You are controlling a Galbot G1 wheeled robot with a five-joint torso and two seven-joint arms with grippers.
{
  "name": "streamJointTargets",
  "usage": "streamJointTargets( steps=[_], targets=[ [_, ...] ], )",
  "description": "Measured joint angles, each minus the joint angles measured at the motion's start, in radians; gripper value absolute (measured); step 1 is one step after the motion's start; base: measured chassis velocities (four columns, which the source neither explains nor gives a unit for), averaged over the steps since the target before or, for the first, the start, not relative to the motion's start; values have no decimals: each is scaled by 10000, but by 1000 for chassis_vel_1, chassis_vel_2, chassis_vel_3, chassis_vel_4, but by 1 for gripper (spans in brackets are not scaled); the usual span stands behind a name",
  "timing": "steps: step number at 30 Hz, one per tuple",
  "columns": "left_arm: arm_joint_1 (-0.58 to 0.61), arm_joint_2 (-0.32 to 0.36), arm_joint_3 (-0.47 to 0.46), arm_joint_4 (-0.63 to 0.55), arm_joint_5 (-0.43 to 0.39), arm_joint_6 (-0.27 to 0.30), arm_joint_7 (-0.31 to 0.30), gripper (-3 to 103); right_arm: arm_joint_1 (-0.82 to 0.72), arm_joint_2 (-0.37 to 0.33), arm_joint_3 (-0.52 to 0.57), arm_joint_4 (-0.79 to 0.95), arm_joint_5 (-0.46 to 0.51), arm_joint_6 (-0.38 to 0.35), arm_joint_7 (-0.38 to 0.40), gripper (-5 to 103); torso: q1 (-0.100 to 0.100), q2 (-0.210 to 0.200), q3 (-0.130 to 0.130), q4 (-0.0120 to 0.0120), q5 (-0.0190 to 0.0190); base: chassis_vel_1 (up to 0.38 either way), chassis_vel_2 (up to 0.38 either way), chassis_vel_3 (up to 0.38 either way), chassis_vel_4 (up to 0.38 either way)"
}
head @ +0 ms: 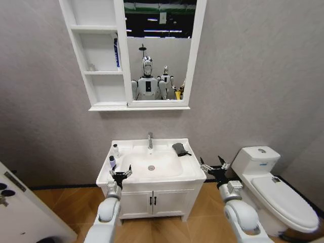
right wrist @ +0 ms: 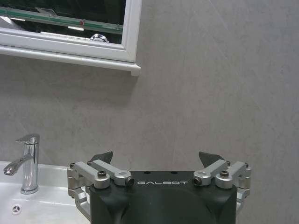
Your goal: Move facial cleanser and shampoo from washbasin to cabinet, then wipe washbasin with towel.
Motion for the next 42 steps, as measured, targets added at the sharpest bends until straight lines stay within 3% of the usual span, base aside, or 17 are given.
streamJointTargets(
  steps=[30,37,42],
  targets=[
    [-1954,343,-528,2699,51,-43,69,102,115,61,-59,-201,70,-125,20,100,-1,0,-1,0,-3,0,0,0,0],
    [-2192,343,-521,3068,33,75,66,92,104,110,-56,-226,62,-125,22,100,-1,0,-1,0,-2,0,0,0,0],
    [-2238,333,-575,3145,32,124,-26,70,77,149,-44,-231,49,-125,24,100,-1,0,-1,0,-2,0,0,0,0]
  ],
)
